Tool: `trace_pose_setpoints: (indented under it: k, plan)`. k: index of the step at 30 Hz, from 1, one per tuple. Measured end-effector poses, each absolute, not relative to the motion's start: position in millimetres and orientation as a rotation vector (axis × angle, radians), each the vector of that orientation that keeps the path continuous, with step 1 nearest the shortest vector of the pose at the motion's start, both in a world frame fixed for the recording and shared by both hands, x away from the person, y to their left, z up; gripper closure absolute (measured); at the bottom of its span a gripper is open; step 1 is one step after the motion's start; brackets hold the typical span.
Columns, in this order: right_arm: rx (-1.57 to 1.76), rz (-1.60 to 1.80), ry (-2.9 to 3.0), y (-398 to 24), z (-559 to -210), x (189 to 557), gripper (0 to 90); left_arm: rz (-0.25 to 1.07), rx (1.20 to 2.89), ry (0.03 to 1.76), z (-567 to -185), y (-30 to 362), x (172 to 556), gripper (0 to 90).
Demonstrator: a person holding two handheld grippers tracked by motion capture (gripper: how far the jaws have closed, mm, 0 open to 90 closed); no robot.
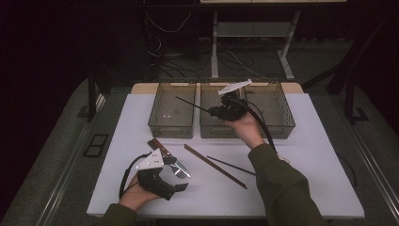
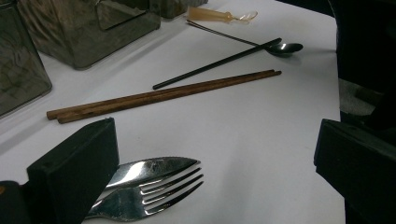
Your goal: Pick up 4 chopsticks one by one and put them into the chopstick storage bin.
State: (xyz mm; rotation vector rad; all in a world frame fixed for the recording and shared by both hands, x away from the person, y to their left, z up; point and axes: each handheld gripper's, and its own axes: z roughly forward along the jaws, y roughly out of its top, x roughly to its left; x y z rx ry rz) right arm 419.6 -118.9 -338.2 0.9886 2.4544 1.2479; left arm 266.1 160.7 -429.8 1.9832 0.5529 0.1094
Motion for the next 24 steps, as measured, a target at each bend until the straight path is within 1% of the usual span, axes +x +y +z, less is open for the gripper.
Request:
trace_pose_setpoints:
  k: [9, 24]
  plan:
    - [1.021, 1.221, 2.457, -92, -339, 436, 85.6, 0.106, 1.973, 0.55, -430, 160, 266, 0.0]
    - [1.095, 1.142, 2.461, -42, -358, 465, 85.6, 0.098, 1.981, 0.527, -429, 159, 265, 0.0]
